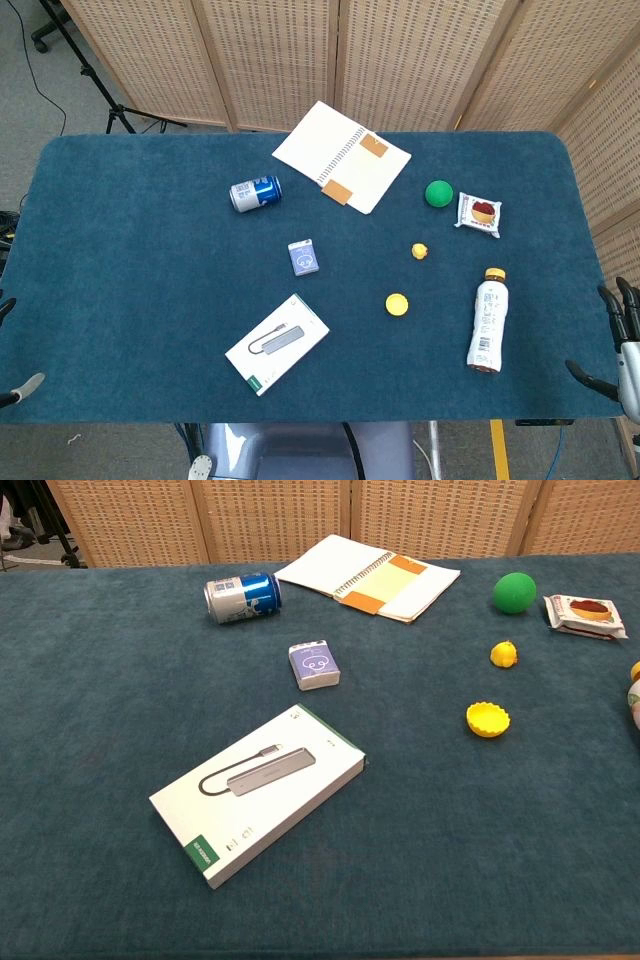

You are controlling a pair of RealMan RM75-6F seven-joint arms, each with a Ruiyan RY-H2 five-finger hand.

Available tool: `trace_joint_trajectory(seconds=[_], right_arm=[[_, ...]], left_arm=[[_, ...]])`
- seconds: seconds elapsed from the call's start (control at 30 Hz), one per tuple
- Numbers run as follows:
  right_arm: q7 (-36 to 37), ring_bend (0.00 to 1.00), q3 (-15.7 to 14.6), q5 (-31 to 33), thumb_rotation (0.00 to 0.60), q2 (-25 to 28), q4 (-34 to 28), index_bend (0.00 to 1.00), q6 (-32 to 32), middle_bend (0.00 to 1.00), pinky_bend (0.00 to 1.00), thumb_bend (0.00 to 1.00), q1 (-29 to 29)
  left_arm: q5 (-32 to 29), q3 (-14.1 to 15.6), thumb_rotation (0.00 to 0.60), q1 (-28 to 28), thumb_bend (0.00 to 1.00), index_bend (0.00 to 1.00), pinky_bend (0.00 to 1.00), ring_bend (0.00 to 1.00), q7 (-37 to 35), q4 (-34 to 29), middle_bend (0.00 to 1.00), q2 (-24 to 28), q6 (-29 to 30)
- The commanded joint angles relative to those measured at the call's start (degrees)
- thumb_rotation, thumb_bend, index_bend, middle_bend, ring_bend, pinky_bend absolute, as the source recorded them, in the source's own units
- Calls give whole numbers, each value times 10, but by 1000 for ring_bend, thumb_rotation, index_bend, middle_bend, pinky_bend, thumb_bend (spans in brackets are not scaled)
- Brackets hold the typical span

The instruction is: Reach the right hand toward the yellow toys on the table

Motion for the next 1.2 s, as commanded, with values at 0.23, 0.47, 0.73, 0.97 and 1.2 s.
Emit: trace_joint_trajectory(seconds=[0.23, 0.47, 0.73, 0.97, 1.2], right_arm=[[19, 0, 7, 3, 600, -11, 20, 0, -17, 0, 0, 0, 15], [88, 0, 50, 5, 600, -14, 42, 19, -108, 0, 0, 0, 103], [52, 0, 104, 48, 600, -62, 84, 260, -270, 0, 0, 105, 252], [-32, 0, 117, 121, 600, -151, 150, 289, -379, 0, 0, 105, 350], [-72, 0, 114, 190, 600, -241, 272, 343, -443, 0, 0, 131, 411]], left_arm=[[-10, -3, 600, -2, 0, 0, 0, 0, -2, -3, 0, 4, -9], [-23, -13, 600, -15, 0, 0, 0, 0, 8, -3, 0, -1, -27], [-29, -32, 600, -24, 0, 0, 0, 0, 7, 19, 0, -25, -19], [-52, -43, 600, -27, 0, 0, 0, 0, -1, 26, 0, -29, -23], [-65, -46, 600, -30, 0, 0, 0, 0, 12, 24, 0, -32, -35]])
